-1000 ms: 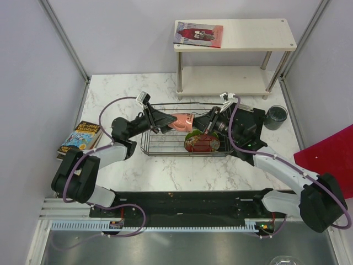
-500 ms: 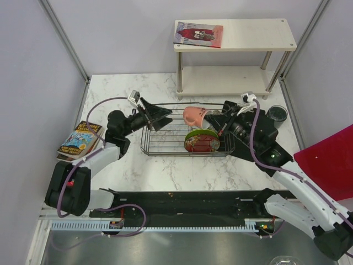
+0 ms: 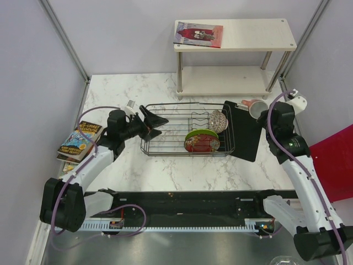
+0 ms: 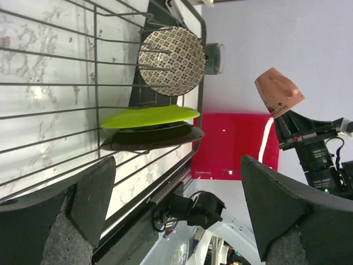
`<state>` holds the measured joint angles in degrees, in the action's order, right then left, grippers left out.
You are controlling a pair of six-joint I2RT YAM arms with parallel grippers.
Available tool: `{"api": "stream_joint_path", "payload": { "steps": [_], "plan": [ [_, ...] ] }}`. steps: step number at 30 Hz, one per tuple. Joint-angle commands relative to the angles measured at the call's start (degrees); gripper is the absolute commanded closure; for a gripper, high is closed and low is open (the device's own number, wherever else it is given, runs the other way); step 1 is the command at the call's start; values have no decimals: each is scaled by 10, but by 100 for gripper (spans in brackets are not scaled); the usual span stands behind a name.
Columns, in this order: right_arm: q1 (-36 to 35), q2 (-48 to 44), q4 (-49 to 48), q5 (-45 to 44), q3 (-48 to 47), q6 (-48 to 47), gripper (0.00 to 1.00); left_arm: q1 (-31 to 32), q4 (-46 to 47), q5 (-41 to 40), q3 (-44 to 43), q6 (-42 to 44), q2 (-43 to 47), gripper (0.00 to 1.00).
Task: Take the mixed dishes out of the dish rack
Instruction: Place the cup at the center of the board.
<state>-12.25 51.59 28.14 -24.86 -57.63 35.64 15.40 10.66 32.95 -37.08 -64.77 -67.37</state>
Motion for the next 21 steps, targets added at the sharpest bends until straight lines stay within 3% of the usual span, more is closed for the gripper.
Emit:
{"api": "stream_joint_path", "payload": {
  "steps": [1, 10, 21],
  "plan": [
    [55, 13, 41, -24, 22, 76, 100, -1, -102, -21, -25, 65, 22, 1],
    [186, 111, 55, 13, 65, 121, 100, -1, -168, -34, -8, 64, 24, 1],
    [281, 258, 62, -10, 38, 124, 100, -1, -216, -54, -14, 58, 34, 1]
  ]
}}
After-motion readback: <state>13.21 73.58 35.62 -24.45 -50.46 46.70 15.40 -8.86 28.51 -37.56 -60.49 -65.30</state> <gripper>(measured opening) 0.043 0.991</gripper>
